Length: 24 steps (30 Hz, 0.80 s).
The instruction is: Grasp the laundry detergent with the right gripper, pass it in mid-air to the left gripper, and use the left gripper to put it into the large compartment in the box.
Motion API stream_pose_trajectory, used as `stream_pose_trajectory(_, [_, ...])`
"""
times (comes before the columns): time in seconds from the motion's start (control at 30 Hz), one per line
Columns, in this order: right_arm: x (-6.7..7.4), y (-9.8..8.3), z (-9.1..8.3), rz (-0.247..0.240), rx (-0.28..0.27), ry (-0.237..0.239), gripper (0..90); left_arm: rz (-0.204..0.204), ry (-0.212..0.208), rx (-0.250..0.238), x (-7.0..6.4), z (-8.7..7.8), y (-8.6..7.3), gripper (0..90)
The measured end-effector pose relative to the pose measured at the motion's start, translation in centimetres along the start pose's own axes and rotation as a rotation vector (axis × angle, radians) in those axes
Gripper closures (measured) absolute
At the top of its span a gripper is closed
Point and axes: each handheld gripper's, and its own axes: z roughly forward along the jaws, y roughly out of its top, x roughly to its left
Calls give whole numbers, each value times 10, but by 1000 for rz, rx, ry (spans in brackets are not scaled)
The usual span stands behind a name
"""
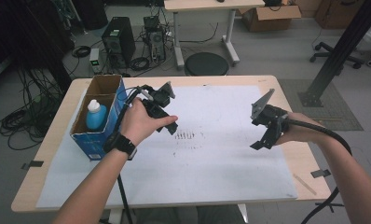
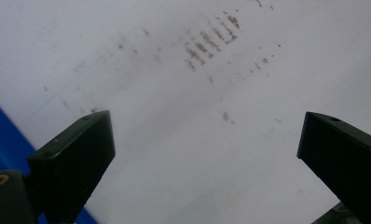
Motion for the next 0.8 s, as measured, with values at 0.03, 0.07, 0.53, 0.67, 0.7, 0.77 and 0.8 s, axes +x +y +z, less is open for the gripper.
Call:
stream_pose_trajectory(0.03, [0, 0, 0, 0, 1, 0, 59, 4, -7, -4, -1, 2, 0, 47])
stream_pose_trajectory(0.07, [0, 0, 0, 0, 1, 1, 59, 9, -15, -7, -3, 4, 0, 46])
stream_pose_trajectory(0.53, [0, 0, 3, -2, 9, 4, 57, 13, -34, 18, -7, 15, 0, 46])
stream_pose_trajectory(0.67, [0, -1, 3, -1, 14, 2, 57, 19, -37, 19, -8, 15, 0, 46])
stream_pose_trajectory(0.7, [1, -1, 3, -2, 14, 2, 57, 19, -35, 20, -8, 15, 0, 46])
stream_pose_trajectory(0.77, [1, -1, 3, -1, 14, 3, 57, 21, -39, 17, -8, 14, 0, 46])
stream_pose_trajectory(0.8, [1, -1, 3, 0, 14, 3, 57, 23, -42, 16, -8, 14, -1, 46])
